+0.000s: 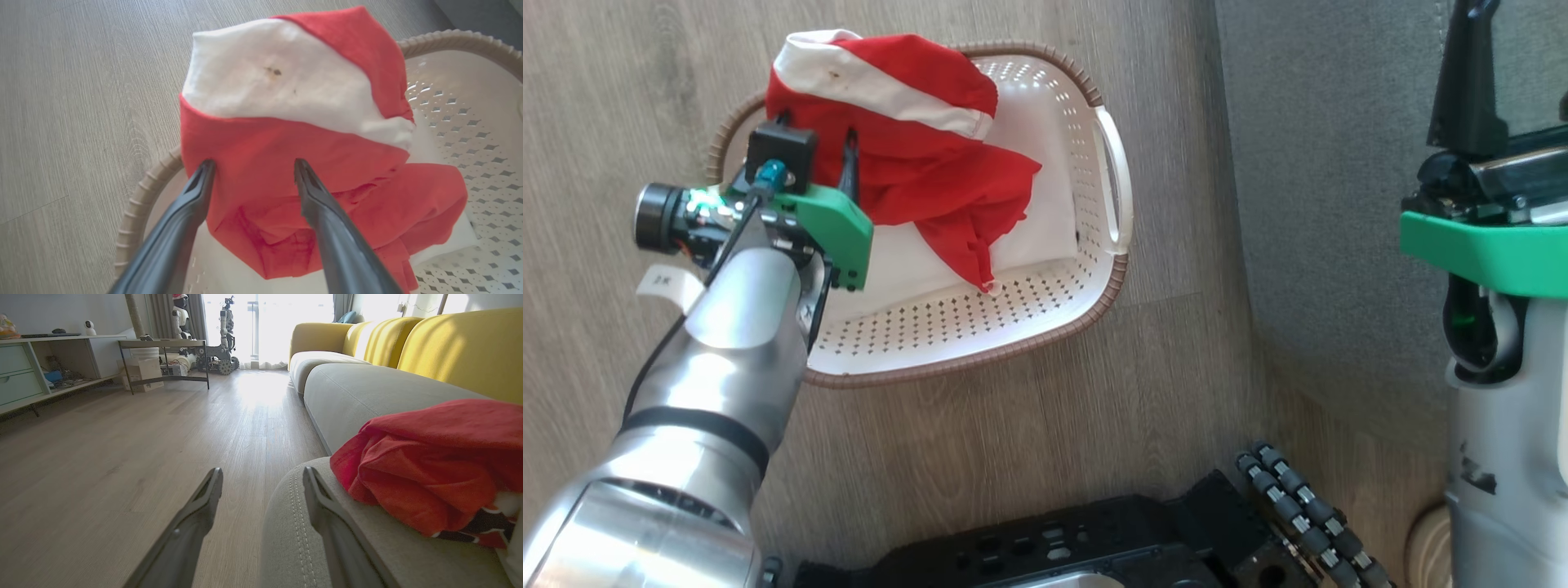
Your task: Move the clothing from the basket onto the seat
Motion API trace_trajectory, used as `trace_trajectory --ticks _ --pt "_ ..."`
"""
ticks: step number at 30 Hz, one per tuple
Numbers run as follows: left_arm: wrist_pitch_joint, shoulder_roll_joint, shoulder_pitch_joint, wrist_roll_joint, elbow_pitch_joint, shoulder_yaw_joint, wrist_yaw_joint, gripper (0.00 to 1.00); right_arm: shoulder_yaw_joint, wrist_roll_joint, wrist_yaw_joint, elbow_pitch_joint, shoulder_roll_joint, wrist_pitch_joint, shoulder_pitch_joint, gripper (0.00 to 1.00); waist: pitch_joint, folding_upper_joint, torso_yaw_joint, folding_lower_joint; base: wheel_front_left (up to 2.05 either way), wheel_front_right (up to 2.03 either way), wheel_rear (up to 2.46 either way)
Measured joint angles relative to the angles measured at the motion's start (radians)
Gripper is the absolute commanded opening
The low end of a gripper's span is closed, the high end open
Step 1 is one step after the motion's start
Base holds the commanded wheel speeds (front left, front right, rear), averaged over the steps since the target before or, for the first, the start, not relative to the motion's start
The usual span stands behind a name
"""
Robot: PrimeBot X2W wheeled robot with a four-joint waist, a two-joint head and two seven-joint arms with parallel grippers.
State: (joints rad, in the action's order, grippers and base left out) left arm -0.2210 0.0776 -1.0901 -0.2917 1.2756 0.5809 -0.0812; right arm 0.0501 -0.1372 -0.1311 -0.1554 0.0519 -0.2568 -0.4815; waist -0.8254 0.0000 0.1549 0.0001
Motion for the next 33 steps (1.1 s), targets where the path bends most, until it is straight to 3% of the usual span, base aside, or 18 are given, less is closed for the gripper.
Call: trace_trajectory --ticks 6,8,9,12,26,33 --pt "0.019 0.000 -0.026 -0.003 0.004 0.003 -0.020 0.99 -0.009 -0.012 0.000 -0.003 0.000 0.000 -0.005 1.00 -0.016 0.0000 0.011 0.0000 0.00 0.00 0.00" --pt "0.028 -0.001 -0.028 -0.003 0.006 0.008 -0.026 0.49 -0.015 -0.017 0.000 -0.003 0.000 0.000 -0.005 1.00 -0.019 0.0000 0.015 0.0000 0.00 0.00 0.00" --pt "0.035 -0.001 -0.029 -0.003 0.007 0.010 -0.027 0.44 -0.016 -0.020 0.000 -0.003 0.000 0.000 -0.005 1.00 -0.020 0.0000 0.018 0.0000 0.00 0.00 0.00" --pt "0.044 -0.003 -0.034 -0.003 0.011 0.015 -0.033 0.00 -0.017 -0.024 0.000 -0.003 0.000 0.000 -0.005 1.00 -0.023 0.0000 0.023 0.0000 0.00 0.00 0.00" --pt "0.004 -0.034 -0.034 -0.017 0.008 0.048 0.000 0.00 -0.013 -0.036 0.000 0.012 0.000 0.000 -0.005 1.00 0.011 0.0000 0.013 0.0000 0.00 0.00 0.00" --pt "-0.020 -0.038 0.053 -0.027 -0.058 0.080 0.015 0.00 -0.015 -0.040 0.000 0.034 0.000 0.000 -0.003 1.00 0.070 0.0000 -0.003 0.0000 0.00 0.00 0.00"
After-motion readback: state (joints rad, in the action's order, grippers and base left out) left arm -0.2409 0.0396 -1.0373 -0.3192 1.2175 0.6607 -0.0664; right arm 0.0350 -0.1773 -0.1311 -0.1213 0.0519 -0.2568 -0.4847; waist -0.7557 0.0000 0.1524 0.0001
